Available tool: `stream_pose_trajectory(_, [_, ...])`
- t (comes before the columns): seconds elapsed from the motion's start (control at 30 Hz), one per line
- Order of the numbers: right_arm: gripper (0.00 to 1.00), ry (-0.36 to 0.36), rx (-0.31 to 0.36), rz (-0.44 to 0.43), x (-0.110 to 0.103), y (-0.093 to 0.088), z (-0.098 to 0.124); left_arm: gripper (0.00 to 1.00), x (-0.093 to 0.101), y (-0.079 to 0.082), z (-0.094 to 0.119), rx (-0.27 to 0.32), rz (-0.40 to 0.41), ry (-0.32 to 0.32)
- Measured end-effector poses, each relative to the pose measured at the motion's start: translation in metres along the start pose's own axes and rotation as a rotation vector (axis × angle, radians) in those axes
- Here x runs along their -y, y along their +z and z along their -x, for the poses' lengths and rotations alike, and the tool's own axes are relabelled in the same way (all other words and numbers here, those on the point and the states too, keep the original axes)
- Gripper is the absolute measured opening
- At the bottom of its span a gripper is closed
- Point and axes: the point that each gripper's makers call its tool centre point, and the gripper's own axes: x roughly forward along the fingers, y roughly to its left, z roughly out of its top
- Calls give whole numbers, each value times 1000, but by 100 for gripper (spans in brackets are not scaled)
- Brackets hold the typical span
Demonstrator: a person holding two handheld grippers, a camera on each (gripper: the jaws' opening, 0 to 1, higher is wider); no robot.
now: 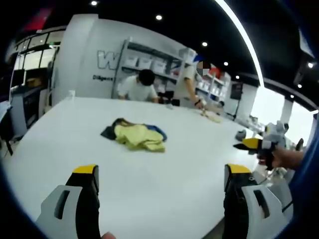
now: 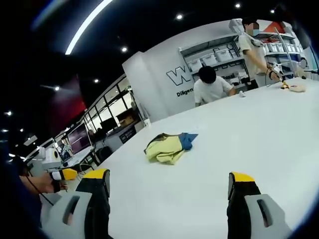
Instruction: Fold the garment on the visible template until the final outline fits inside the template.
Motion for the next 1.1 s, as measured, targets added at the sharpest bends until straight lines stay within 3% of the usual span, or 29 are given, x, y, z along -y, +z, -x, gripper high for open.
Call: stream_pose_trajectory(1.1, [99, 11, -32, 25, -4, -6, -3, 99, 10, -3, -5, -18, -12, -30])
